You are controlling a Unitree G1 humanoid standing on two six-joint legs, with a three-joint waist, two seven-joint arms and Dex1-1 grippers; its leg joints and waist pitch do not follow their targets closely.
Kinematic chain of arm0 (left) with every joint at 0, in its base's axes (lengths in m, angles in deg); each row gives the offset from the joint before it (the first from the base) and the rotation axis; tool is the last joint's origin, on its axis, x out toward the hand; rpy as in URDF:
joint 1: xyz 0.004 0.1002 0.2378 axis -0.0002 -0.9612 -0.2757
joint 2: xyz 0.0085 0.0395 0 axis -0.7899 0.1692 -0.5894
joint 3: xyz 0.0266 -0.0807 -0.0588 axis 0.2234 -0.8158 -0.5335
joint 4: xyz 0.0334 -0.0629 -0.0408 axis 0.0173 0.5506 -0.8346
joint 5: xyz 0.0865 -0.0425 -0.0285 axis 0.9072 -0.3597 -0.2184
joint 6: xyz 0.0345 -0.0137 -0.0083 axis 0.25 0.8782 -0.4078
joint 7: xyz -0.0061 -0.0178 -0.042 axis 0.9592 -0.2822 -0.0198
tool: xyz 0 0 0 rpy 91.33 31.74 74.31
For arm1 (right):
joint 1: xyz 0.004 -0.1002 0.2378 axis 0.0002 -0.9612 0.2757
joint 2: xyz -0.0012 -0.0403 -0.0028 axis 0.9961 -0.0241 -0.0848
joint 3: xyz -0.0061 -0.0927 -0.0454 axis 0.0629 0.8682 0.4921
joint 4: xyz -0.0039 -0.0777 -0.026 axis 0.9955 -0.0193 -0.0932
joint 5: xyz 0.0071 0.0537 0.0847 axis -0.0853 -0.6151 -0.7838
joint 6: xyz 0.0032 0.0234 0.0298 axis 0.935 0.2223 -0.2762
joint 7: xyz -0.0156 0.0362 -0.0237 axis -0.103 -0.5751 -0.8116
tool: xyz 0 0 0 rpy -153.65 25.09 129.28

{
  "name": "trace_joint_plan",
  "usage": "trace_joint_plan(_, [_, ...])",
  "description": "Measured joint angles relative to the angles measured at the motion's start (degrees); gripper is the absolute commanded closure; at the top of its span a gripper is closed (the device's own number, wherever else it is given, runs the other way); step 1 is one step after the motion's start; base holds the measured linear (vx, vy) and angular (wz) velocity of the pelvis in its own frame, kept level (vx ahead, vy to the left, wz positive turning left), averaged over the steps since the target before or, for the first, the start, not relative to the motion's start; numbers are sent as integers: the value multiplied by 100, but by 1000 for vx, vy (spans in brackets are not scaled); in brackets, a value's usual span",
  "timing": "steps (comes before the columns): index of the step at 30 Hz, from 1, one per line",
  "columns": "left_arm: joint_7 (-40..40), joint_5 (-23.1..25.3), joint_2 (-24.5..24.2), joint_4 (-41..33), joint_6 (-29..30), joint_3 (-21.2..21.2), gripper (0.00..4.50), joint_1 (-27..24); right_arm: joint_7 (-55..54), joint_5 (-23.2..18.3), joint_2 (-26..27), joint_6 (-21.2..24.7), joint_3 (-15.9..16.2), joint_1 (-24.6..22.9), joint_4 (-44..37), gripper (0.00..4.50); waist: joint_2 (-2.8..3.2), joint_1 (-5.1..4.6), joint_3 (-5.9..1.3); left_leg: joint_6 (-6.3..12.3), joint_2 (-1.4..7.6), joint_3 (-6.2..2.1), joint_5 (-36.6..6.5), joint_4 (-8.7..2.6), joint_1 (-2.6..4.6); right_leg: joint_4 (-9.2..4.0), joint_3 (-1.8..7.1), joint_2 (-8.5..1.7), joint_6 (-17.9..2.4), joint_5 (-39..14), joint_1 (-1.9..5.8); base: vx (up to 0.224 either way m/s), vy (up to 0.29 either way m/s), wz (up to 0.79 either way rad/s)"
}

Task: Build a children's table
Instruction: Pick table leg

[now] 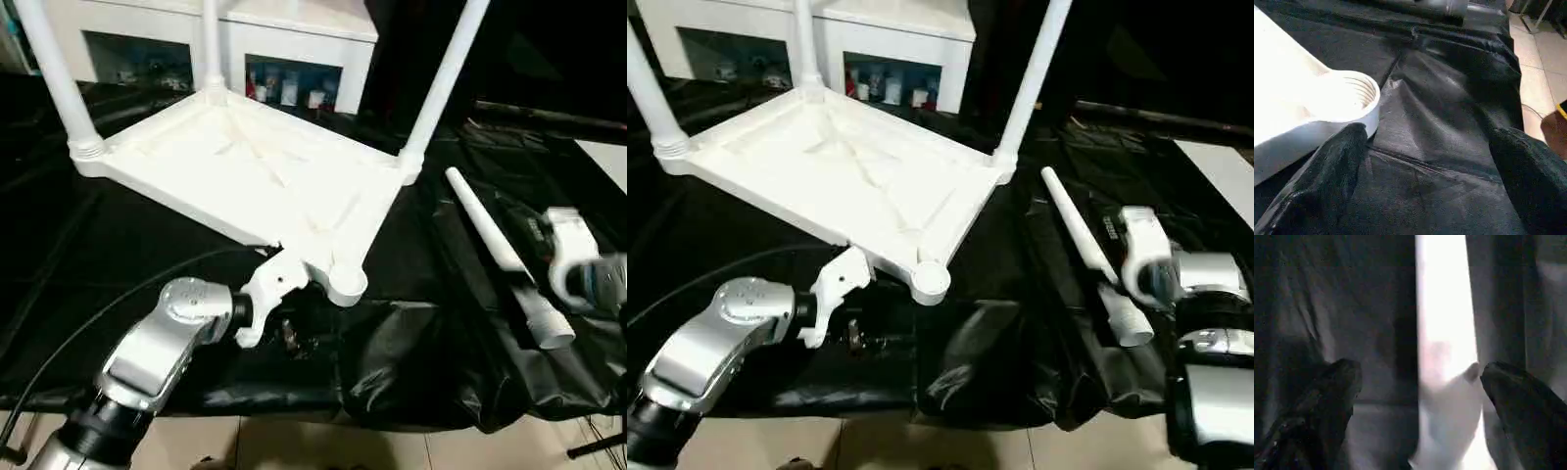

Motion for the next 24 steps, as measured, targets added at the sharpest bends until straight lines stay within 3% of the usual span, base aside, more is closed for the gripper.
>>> trace_joint_plan(9, [30, -56, -54, 167, -3, -9, 0, -20, -20, 187, -2, -378, 111, 36, 883, 16, -4, -27, 1, 0, 2, -7, 0, 14, -1, 18, -6, -2, 2, -1, -3, 0, 0, 0])
trace_joint_plan(10, [22, -86, -111, 131, -3, -16, 0, -59, -14, 193, -3, -403, 108, 38, 960, 40, -4, -27, 1, 0, 4, -9, 0, 15, -1, 18, -9, -2, 2, -1, -2, 0, 0, 0])
trace_joint_plan(12, [6, -108, -180, 62, -3, -24, 0, -116, 9, 197, -2, -426, 108, 38, 1057, 40, -3, -23, 1, 0, 4, -9, 0, 17, -4, 18, -9, -2, 2, -1, -2, 0, 0, 0])
trace_joint_plan(18, [44, -125, -158, 42, -158, -53, 0, -121, 86, 199, -2, -520, 90, 46, 1181, 100, -4, -16, 1, 0, 7, -11, 0, 36, -11, 18, -10, -2, 2, -1, 1, 0, 0, 0])
trace_joint_plan(24, [695, 64, 24, 33, -470, -292, 0, -58, 111, 201, 1, -608, 59, 50, 1260, 144, -4, -14, 0, 0, 11, -14, 0, 42, -13, 21, -15, -1, 1, 0, 3, 0, 0, 0])
